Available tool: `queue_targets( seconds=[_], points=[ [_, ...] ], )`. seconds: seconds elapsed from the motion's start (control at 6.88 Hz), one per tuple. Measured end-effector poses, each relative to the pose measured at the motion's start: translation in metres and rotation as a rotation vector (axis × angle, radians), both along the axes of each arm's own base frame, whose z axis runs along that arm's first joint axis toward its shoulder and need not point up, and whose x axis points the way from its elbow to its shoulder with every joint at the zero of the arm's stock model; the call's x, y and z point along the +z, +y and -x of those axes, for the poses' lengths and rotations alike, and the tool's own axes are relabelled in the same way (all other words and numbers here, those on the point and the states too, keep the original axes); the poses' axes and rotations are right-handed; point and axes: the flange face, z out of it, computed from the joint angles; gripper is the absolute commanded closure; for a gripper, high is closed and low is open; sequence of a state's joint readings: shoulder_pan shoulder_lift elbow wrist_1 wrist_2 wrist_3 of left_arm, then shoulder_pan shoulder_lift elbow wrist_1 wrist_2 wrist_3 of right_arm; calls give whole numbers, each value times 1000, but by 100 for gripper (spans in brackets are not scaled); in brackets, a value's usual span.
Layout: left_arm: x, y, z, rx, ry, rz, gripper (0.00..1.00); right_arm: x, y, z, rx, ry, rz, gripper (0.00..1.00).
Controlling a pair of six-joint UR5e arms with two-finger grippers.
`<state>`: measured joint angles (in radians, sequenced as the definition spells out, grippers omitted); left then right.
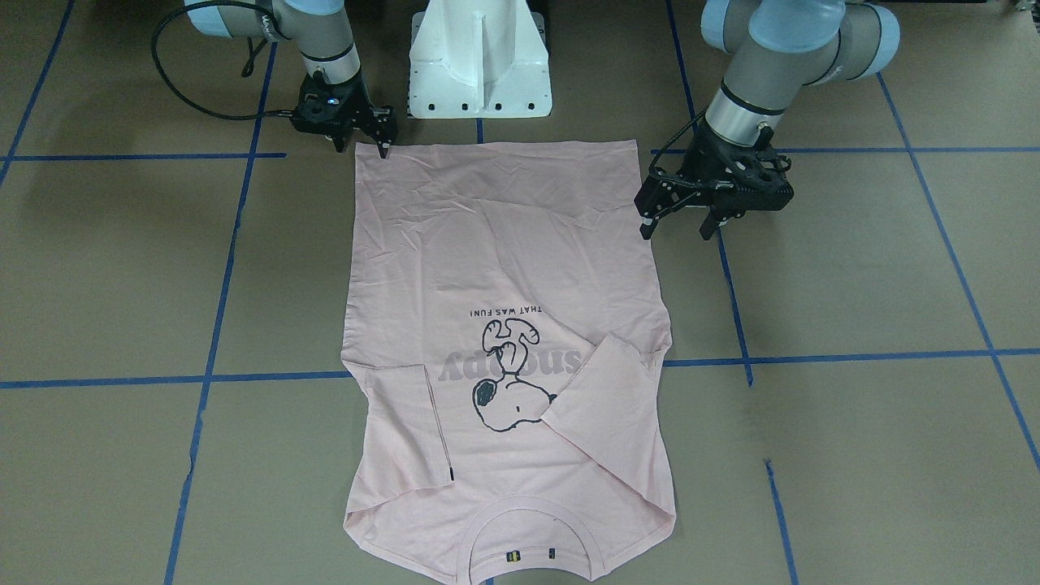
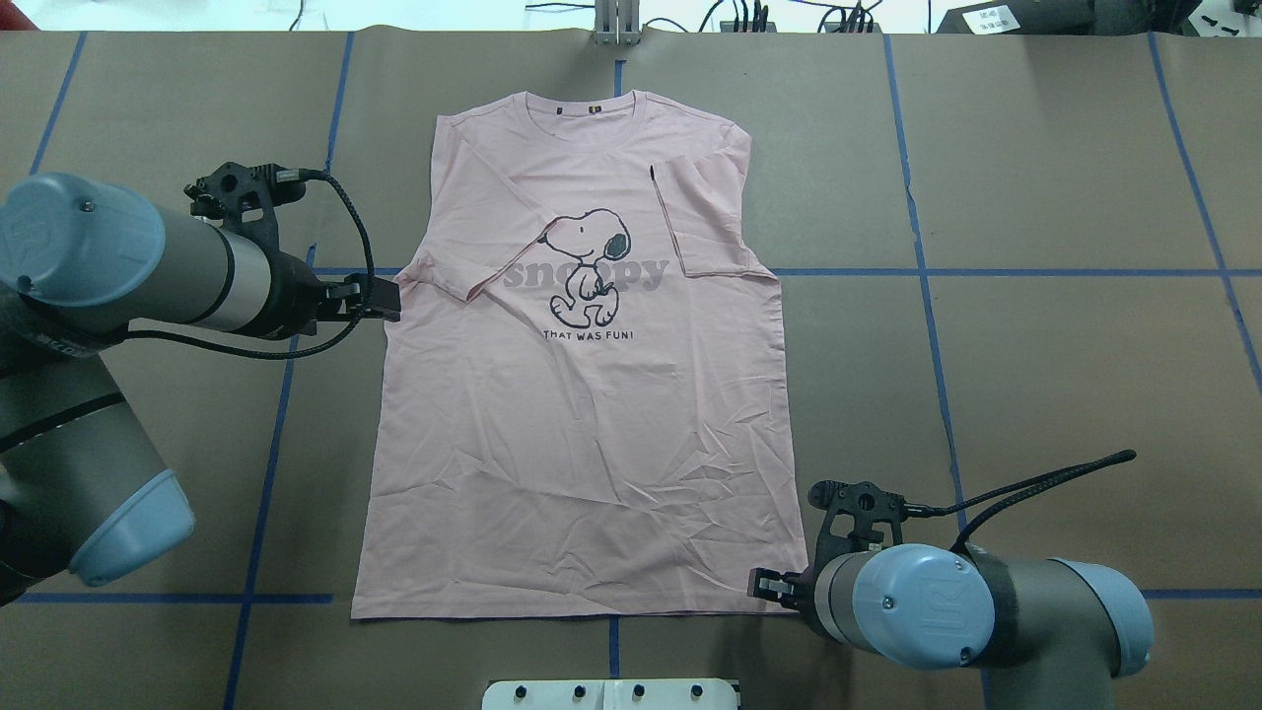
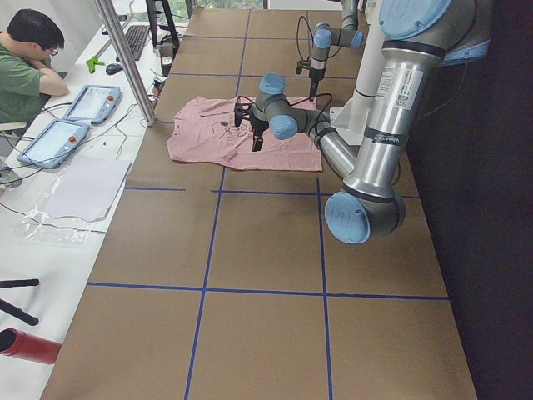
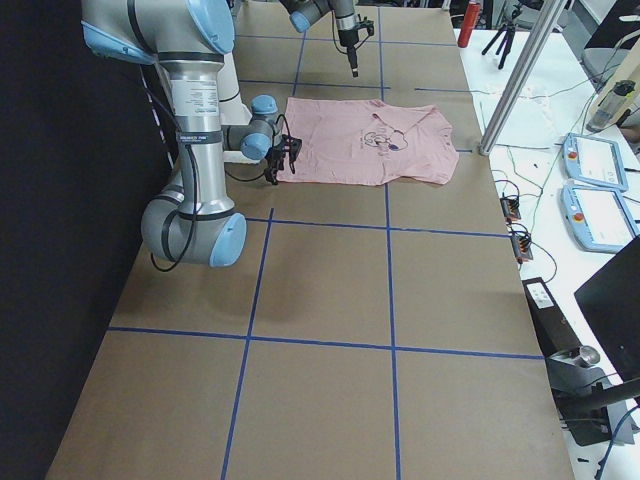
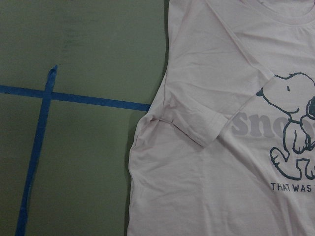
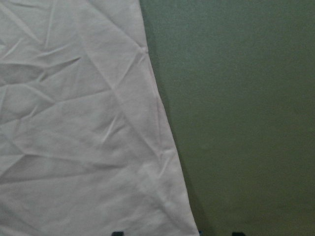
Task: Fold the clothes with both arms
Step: 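Move the left gripper down to the hem corner nearest the robot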
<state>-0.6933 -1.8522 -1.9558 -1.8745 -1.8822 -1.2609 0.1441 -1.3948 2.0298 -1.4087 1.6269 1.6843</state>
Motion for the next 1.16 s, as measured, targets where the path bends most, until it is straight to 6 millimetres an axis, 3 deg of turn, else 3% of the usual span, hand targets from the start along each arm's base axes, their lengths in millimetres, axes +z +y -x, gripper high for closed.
queue_targets(
  seconds=[0.73,1.02,1.16],
  points=[
    [0,0,-2,1,0,2,0,-7,-1,-3,-3,-14,8,100],
    [23,9,-3,-13,-17,65,0,-25,-8,-17,11,-52,5,100],
    [43,32,-8,-24,-27,134,0,-31,-10,-23,18,-66,2,100]
  ],
)
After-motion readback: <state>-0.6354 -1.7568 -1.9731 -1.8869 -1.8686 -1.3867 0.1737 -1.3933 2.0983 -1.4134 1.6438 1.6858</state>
